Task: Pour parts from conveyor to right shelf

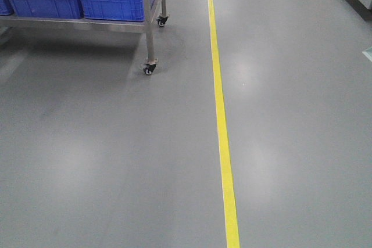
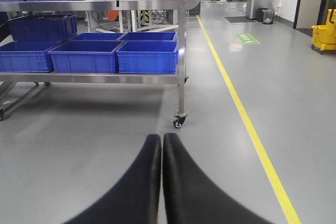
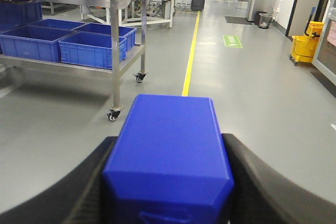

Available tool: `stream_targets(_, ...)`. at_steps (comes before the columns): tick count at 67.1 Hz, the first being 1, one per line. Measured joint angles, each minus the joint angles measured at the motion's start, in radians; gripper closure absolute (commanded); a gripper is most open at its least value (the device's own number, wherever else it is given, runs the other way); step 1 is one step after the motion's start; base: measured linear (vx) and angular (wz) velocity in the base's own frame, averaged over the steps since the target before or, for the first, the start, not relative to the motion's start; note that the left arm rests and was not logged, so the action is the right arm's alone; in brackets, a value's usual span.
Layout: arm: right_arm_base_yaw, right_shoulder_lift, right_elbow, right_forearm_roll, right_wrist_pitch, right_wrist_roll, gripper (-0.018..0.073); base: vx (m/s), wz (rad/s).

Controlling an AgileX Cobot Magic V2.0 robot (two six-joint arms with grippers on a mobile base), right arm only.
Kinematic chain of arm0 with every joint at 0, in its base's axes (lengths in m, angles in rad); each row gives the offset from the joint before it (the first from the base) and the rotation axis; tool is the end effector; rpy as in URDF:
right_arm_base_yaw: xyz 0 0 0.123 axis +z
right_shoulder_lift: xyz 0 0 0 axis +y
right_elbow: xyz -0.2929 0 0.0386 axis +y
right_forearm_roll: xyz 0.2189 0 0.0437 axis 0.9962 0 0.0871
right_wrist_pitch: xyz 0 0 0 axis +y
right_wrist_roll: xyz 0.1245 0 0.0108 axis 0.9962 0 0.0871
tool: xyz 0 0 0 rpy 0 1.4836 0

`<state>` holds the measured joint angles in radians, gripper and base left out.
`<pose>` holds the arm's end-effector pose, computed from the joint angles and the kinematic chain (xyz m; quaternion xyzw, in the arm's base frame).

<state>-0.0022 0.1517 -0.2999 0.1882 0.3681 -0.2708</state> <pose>0.0500 0.0083 0.2651 -0.0570 0.7482 -0.0068 0.6610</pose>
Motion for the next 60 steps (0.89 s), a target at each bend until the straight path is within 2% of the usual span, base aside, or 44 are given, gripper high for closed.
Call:
stream_targets(29, 0.000, 0.000, 0.000, 0.000, 0.000, 0.000, 0.0565, 0.60, 0.24)
stream_targets(60, 0.000, 0.000, 0.000, 0.000, 0.000, 0.000, 0.0565, 0.59, 0.57)
